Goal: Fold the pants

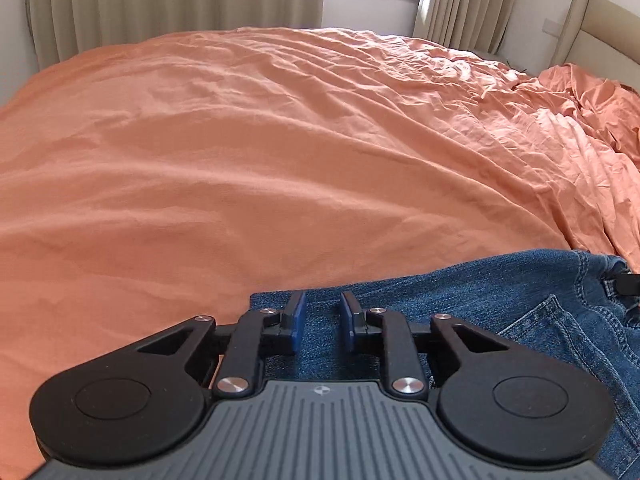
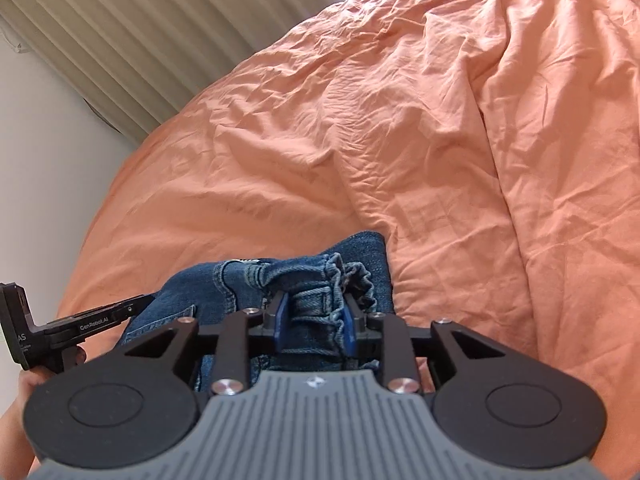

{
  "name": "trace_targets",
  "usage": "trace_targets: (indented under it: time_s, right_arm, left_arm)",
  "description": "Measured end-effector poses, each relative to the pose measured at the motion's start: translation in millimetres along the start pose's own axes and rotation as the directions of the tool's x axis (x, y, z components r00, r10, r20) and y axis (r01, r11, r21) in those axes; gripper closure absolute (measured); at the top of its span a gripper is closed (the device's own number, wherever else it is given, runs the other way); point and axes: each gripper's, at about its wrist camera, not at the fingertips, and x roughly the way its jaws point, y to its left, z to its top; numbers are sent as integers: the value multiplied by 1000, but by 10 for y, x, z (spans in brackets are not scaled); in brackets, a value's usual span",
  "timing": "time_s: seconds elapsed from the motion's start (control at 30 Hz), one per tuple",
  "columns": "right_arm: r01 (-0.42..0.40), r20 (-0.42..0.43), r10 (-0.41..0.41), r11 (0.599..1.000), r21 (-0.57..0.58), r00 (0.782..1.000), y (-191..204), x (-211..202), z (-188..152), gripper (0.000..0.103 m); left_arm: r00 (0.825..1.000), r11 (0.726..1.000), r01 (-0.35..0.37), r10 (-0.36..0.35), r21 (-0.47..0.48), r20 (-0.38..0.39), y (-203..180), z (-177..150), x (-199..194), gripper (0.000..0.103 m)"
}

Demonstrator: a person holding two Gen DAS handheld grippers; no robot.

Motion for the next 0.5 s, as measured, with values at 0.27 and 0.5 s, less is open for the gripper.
trace_targets:
  time_s: [0.27, 0.5]
  right_arm:
    - [36, 148, -45, 997, 63, 988, 7, -773, -623, 62]
    - [-25, 104, -1, 969, 248, 995, -322, -815, -999, 50]
  left_arm:
    - [999, 999, 15, -17, 43, 44, -17, -309, -885, 77]
    - [998, 990, 36, -43, 140, 49, -191, -872, -1671, 50]
